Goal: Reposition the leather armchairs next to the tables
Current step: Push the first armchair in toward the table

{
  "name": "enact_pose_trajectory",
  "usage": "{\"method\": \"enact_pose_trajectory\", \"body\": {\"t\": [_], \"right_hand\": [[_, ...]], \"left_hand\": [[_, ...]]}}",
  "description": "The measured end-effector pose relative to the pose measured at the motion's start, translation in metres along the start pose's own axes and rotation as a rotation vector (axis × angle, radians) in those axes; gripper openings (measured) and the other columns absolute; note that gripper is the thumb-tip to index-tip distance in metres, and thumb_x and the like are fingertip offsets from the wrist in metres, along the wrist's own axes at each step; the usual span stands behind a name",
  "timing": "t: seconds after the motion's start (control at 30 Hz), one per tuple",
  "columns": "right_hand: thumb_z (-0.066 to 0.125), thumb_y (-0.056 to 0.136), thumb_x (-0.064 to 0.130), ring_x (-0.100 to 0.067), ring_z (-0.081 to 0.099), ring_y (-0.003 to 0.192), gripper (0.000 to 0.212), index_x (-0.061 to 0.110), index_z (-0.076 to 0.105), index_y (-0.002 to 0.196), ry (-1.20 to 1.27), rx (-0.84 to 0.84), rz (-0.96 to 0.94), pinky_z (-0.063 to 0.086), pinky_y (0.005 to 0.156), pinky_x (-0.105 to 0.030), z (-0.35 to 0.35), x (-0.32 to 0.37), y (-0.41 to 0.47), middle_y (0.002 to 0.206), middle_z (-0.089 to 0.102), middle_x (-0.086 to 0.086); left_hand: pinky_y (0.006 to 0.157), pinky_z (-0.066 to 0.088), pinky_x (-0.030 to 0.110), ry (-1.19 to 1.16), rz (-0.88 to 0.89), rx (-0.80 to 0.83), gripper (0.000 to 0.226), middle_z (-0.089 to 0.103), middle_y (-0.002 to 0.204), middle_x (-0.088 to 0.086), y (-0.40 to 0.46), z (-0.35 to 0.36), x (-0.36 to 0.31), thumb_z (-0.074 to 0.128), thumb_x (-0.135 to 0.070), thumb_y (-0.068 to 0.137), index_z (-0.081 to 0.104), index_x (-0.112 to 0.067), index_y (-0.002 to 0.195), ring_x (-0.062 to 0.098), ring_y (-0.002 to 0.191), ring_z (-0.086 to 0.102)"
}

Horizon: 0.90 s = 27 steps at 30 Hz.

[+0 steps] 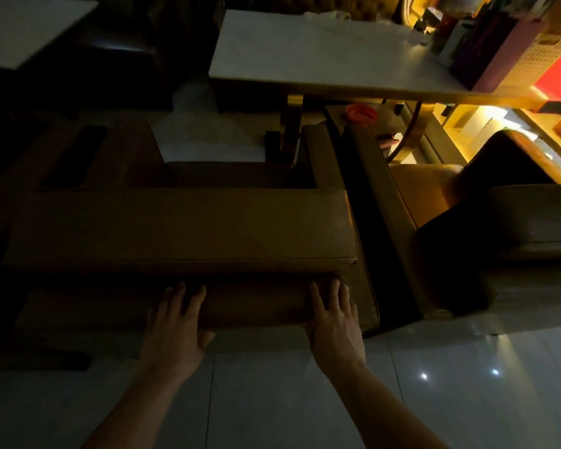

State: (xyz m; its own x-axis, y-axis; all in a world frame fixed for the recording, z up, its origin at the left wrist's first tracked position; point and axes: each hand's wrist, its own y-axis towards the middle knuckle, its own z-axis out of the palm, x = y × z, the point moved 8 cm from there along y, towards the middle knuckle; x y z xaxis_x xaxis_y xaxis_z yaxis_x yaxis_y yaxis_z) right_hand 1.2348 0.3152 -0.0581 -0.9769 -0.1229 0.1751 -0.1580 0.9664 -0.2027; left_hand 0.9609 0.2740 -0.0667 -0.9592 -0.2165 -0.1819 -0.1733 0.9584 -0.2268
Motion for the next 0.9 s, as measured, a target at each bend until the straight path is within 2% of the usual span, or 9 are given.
{"method": "enact_pose_trajectory", "body": {"t": [0.07, 0.13, 0.17, 0.27, 0.37, 0.57, 0.63, 0.73, 0.9], "right_hand": [[0.050, 0.095, 0.041, -0.044, 0.014, 0.143, 0.069, 0.022, 0.015, 0.151, -0.006, 0.024, -0.015, 0.024, 0.115, -0.053, -0.012, 0.011, -0.002, 0.156, 0.017, -0.024], [0.053, 0.092, 0.042, -0.037, 0.029, 0.137, 0.063, 0.024, 0.027, 0.146, -0.006, 0.036, -0.086, 0.033, 0.110, -0.049, -0.024, 0.030, -0.007, 0.149, 0.033, -0.016], [0.053, 0.092, 0.043, -0.035, 0.031, 0.137, 0.062, 0.025, 0.028, 0.146, 0.013, 0.054, -0.121, 0.034, 0.110, -0.047, -0.028, 0.041, -0.011, 0.149, 0.035, -0.014], [0.050, 0.093, 0.046, -0.032, 0.029, 0.140, 0.063, 0.027, 0.025, 0.148, 0.083, 0.117, -0.174, 0.034, 0.111, -0.044, -0.038, 0.075, -0.024, 0.153, 0.031, -0.010], [0.052, 0.092, 0.046, -0.030, 0.037, 0.134, 0.065, 0.031, 0.021, 0.148, 0.100, 0.159, -0.242, 0.040, 0.104, -0.041, -0.049, 0.116, -0.036, 0.152, 0.032, -0.007], [0.063, 0.090, 0.034, -0.028, 0.022, 0.144, 0.078, 0.033, 0.014, 0.151, 0.093, 0.218, -0.313, 0.029, 0.113, -0.040, -0.063, 0.219, -0.057, 0.160, 0.015, -0.006], [0.063, 0.090, 0.032, -0.028, 0.020, 0.145, 0.079, 0.033, 0.013, 0.151, 0.079, 0.216, -0.343, 0.027, 0.114, -0.040, -0.067, 0.263, -0.067, 0.161, 0.014, -0.006], [0.060, 0.091, 0.040, -0.028, 0.018, 0.145, 0.078, 0.034, 0.013, 0.152, 0.081, 0.212, -0.362, 0.027, 0.114, -0.041, -0.071, 0.329, -0.085, 0.161, 0.011, -0.006], [0.059, 0.089, 0.047, -0.027, 0.020, 0.145, 0.078, 0.034, 0.015, 0.152, 0.097, 0.185, -0.358, 0.027, 0.112, -0.039, -0.070, 0.440, -0.112, 0.161, 0.012, -0.005]], "left_hand": [[0.116, 0.026, 0.046, -0.039, -0.022, 0.067, 0.076, 0.006, 0.165, 0.004, -0.008, -0.007, -0.006, 0.049, -0.056, 0.094, 0.010, -0.034, 0.155, 0.028, 0.150, 0.005], [0.109, 0.035, 0.042, -0.070, -0.011, 0.080, 0.072, 0.018, 0.162, 0.000, -0.020, -0.021, -0.009, 0.047, -0.059, 0.093, 0.015, -0.035, 0.154, 0.024, 0.145, 0.020], [0.107, 0.037, 0.040, -0.083, -0.005, 0.075, 0.072, 0.024, 0.159, -0.002, -0.026, -0.029, -0.009, 0.047, -0.060, 0.093, 0.018, -0.035, 0.153, 0.022, 0.143, 0.025], [0.106, 0.037, 0.038, -0.111, -0.021, 0.062, 0.073, 0.031, 0.156, -0.004, -0.044, -0.054, 0.005, 0.048, -0.063, 0.091, 0.021, -0.034, 0.153, 0.021, 0.140, 0.029], [0.109, 0.036, 0.040, -0.154, -0.035, 0.024, 0.076, 0.033, 0.156, -0.005, -0.059, -0.083, 0.032, 0.049, -0.067, 0.089, 0.023, -0.034, 0.152, 0.019, 0.140, 0.032], [0.112, 0.033, 0.040, -0.197, -0.051, -0.047, 0.077, 0.034, 0.155, -0.005, -0.089, -0.138, 0.114, 0.050, -0.068, 0.087, 0.026, -0.033, 0.151, 0.018, 0.140, 0.031], [0.115, 0.029, 0.041, -0.207, -0.039, -0.068, 0.078, 0.031, 0.157, -0.005, -0.102, -0.156, 0.147, 0.050, -0.070, 0.086, 0.025, -0.034, 0.151, 0.018, 0.143, 0.028], [0.119, 0.020, 0.041, -0.212, -0.038, -0.101, 0.081, 0.026, 0.160, -0.005, -0.121, -0.178, 0.208, 0.049, -0.073, 0.085, 0.023, -0.035, 0.152, 0.019, 0.147, 0.020], [0.118, 0.022, 0.042, -0.188, -0.053, -0.144, 0.081, 0.025, 0.161, -0.003, -0.152, -0.214, 0.324, 0.047, -0.072, 0.086, 0.021, -0.035, 0.153, 0.021, 0.147, 0.021]]}}
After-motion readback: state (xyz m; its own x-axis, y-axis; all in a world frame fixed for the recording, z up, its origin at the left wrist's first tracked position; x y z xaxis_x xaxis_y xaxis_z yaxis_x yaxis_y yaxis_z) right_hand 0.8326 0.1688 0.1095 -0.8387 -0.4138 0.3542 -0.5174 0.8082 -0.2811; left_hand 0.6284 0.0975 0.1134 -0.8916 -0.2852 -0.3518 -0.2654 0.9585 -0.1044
